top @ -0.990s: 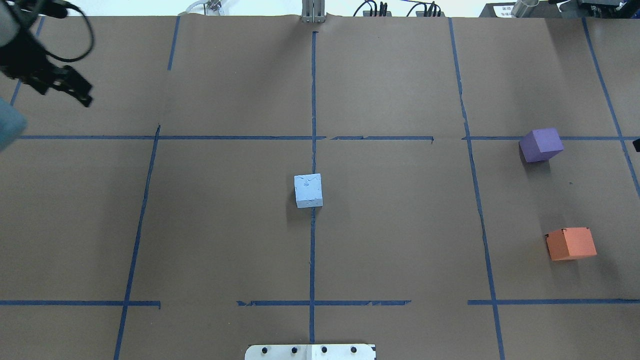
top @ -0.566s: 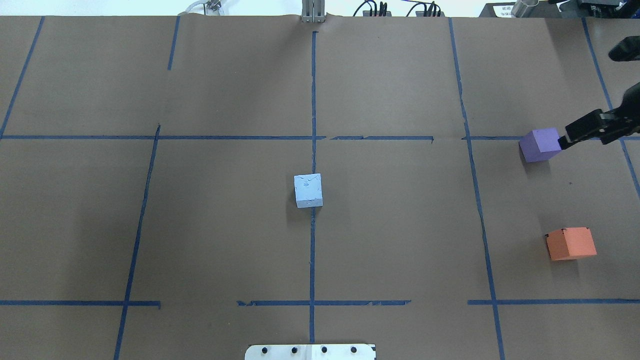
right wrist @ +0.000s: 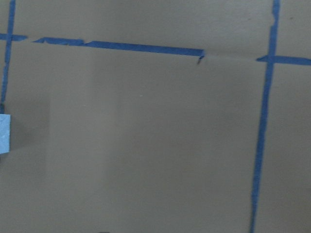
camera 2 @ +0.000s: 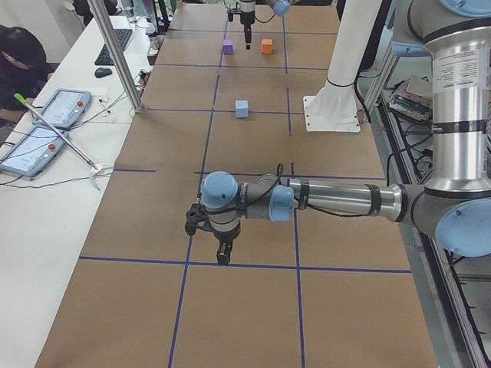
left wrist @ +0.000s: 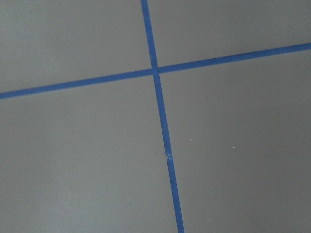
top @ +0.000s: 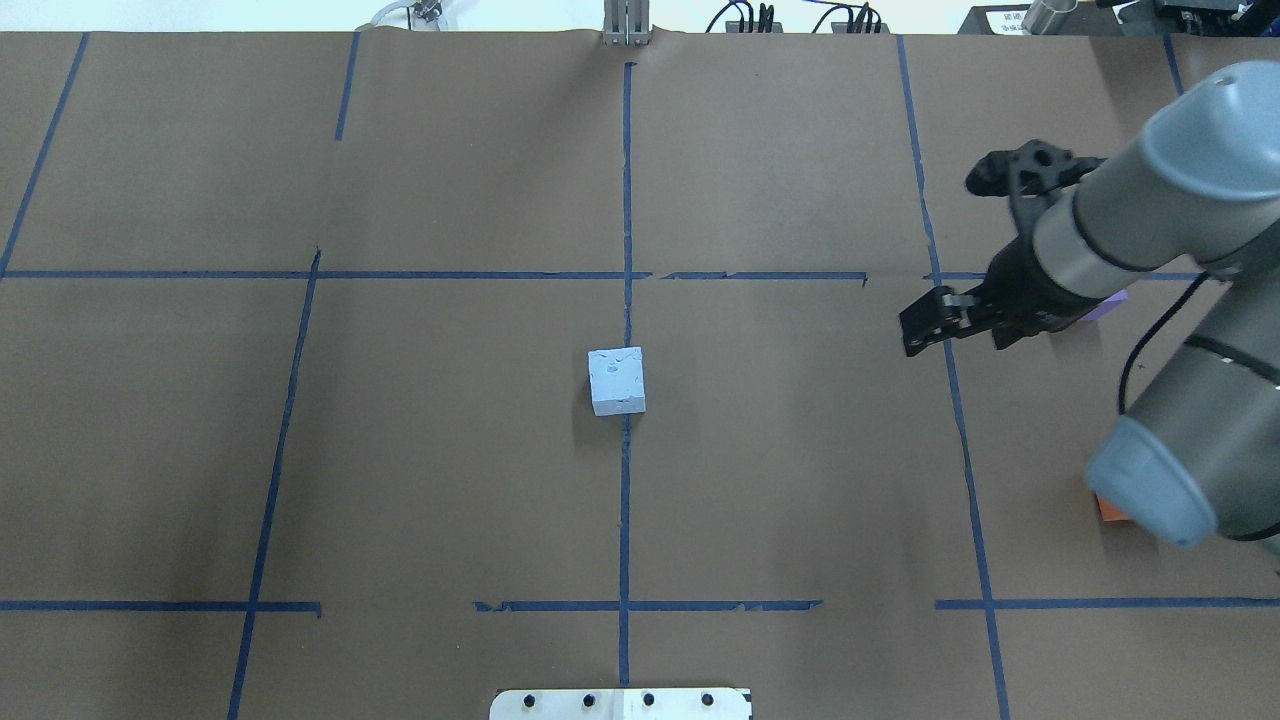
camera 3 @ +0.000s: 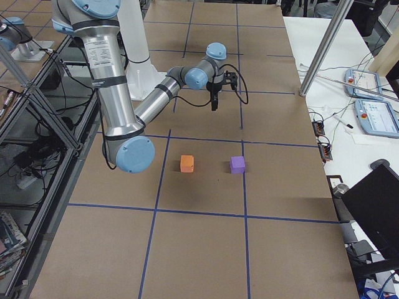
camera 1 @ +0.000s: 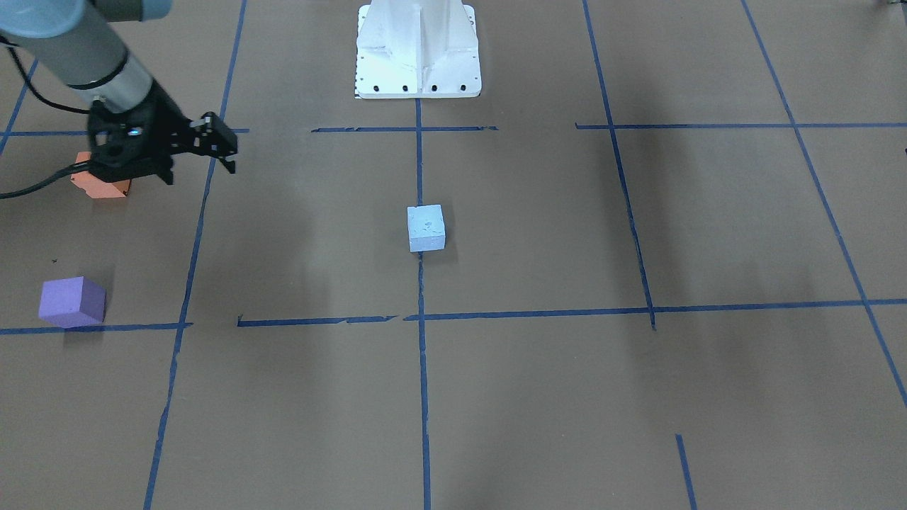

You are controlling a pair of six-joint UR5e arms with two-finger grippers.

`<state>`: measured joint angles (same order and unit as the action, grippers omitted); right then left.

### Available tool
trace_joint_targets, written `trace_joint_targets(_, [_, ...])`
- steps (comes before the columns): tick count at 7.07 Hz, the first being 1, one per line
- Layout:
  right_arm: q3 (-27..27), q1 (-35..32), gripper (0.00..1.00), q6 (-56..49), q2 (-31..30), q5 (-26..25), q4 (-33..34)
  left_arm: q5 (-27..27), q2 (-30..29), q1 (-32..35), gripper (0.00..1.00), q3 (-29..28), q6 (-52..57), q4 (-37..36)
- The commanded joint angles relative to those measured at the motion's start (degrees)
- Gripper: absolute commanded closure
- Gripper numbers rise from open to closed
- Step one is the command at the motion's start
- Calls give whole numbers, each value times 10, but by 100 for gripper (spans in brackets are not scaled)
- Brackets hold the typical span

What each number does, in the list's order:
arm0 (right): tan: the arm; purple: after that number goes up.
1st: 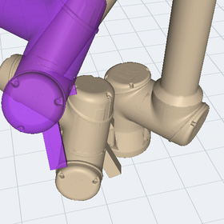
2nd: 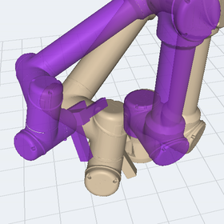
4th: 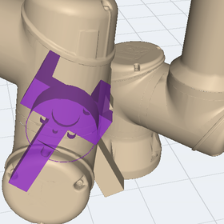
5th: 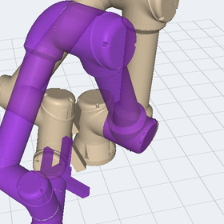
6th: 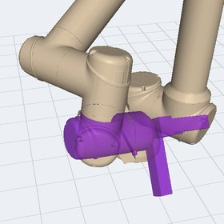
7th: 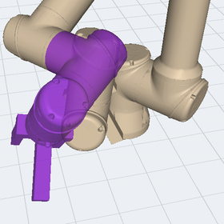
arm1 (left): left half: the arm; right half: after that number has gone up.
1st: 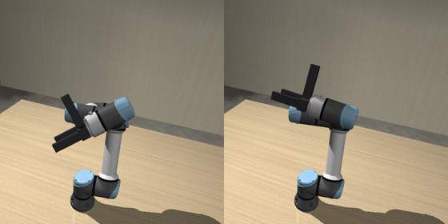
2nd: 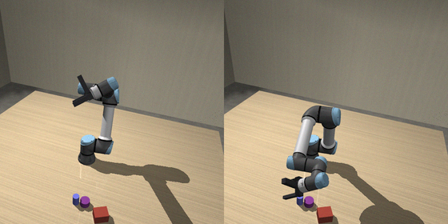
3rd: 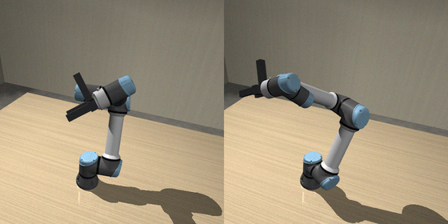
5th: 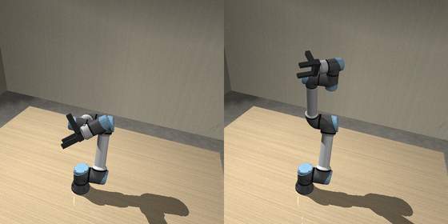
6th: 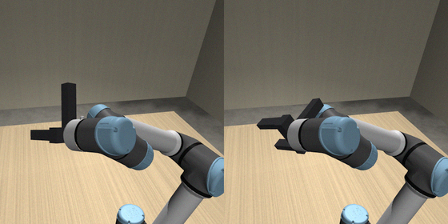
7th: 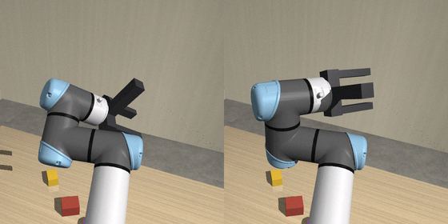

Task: Place blue block between orange and purple blocks
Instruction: 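Reach the right gripper over to the light blue cube at the center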

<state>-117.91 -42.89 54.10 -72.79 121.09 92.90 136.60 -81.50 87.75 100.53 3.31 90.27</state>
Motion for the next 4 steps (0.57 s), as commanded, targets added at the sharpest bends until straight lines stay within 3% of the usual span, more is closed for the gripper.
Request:
trace_joint_targets(1, [48, 73, 0, 102, 100, -45, 4, 16, 14, 15, 0, 12, -4, 8])
trace_joint_targets(2, [85, 104, 0, 135, 146, -86, 4, 16, 13, 15, 0, 12, -5, 9])
trace_joint_targets(4, [226, 138, 0, 187, 284, -120, 4, 15, 15, 15, 0, 24, -7, 9])
